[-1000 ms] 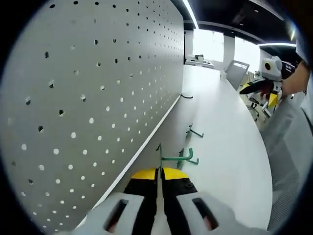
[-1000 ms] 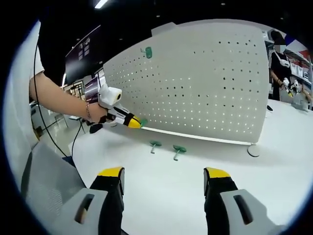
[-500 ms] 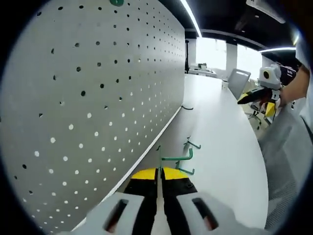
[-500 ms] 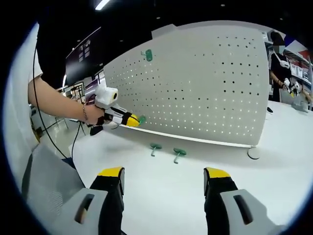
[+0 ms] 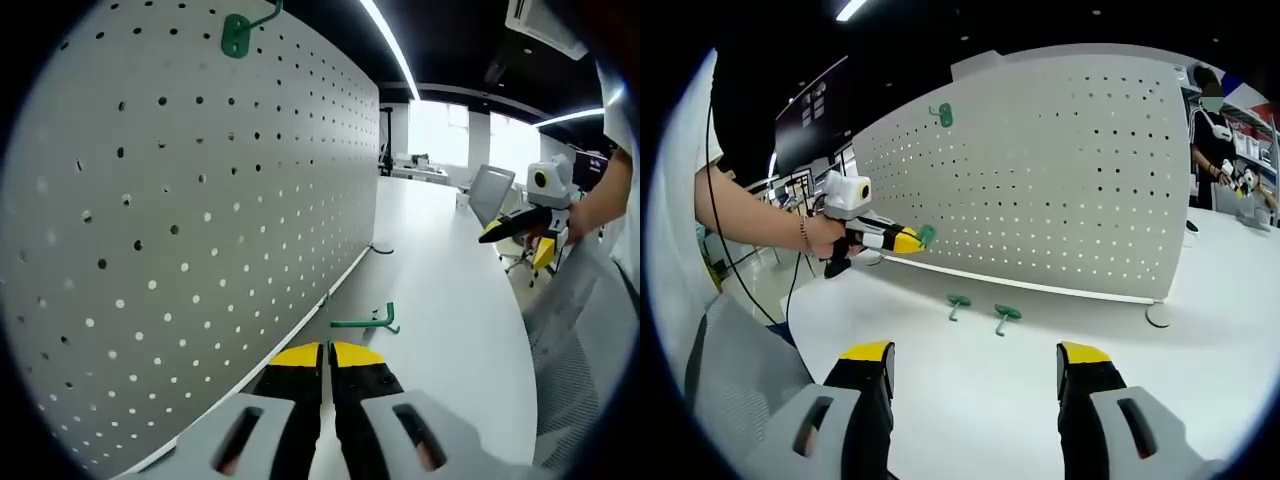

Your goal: Insert the hook assembly into the mounting plate slot until the hook locks in place.

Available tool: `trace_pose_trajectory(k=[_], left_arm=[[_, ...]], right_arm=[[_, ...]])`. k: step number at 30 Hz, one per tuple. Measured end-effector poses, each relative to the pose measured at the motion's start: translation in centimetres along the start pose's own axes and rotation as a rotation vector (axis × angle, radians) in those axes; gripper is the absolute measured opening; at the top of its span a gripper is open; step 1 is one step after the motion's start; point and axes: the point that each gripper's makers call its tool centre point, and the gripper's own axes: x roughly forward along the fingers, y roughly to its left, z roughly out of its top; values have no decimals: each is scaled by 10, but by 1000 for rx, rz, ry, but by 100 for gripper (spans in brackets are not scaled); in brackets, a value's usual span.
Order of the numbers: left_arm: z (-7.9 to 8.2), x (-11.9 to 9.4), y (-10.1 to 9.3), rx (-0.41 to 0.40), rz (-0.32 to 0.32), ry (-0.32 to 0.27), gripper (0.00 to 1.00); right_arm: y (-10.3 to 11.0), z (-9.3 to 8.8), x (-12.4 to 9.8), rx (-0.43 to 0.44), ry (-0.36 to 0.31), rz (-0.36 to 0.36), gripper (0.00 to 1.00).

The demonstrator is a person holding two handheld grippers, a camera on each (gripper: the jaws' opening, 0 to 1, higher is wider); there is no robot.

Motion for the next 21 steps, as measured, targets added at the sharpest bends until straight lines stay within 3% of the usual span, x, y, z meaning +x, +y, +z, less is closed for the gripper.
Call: trace_pose_trajectory(k=[21], left_arm=[[50, -28, -20, -52, 25, -202, 2]], right_arm=[[6, 7, -1, -9, -21, 7, 63]])
